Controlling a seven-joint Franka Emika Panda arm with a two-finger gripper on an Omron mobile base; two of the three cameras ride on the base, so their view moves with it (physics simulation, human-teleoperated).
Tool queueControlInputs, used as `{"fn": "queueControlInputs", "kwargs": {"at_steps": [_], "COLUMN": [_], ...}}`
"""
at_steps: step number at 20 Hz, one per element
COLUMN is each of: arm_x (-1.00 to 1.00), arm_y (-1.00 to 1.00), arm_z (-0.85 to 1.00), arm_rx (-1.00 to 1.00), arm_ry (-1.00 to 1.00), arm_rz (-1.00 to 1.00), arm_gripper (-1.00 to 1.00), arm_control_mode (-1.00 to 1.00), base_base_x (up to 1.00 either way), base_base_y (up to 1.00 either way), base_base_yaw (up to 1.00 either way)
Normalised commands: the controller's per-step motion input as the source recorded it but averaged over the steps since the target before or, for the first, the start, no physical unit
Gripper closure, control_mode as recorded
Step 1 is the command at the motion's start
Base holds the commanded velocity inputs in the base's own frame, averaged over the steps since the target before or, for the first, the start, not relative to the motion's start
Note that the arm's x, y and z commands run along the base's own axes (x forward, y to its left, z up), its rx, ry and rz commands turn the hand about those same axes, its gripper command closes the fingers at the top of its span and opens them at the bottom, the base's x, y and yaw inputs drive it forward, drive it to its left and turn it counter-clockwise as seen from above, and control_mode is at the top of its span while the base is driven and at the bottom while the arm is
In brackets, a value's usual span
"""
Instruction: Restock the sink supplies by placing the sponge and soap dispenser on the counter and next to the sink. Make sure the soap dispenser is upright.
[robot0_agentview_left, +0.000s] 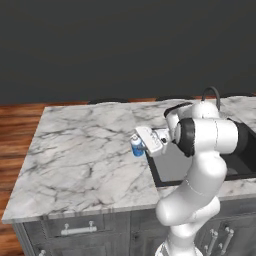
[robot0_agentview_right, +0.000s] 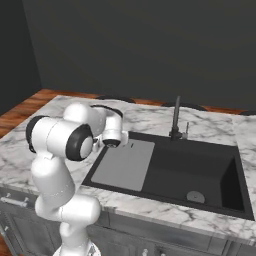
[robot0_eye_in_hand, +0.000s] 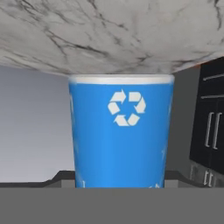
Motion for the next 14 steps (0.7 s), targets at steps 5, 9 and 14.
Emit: {"fn": "queueControlInputs", "kwargs": {"at_steps": [5,9,14], "arm_x": [0.33,0.1,0.0], "arm_y": [0.1,0.25,0.18], "arm_z": [0.0,-0.12,-0.04], "arm_rx": [0.0,0.0,0.0], "arm_ry": [0.0,0.0,0.0], "arm_rz": [0.0,0.0,0.0], "arm_gripper": [1.0,1.0,1.0], "arm_control_mode": [-1.0,-1.0,-1.0], "base_base_x": [0.0,0.0,0.0], "base_base_y": [0.0,0.0,0.0], "base_base_yaw": [0.0,0.0,0.0]}}
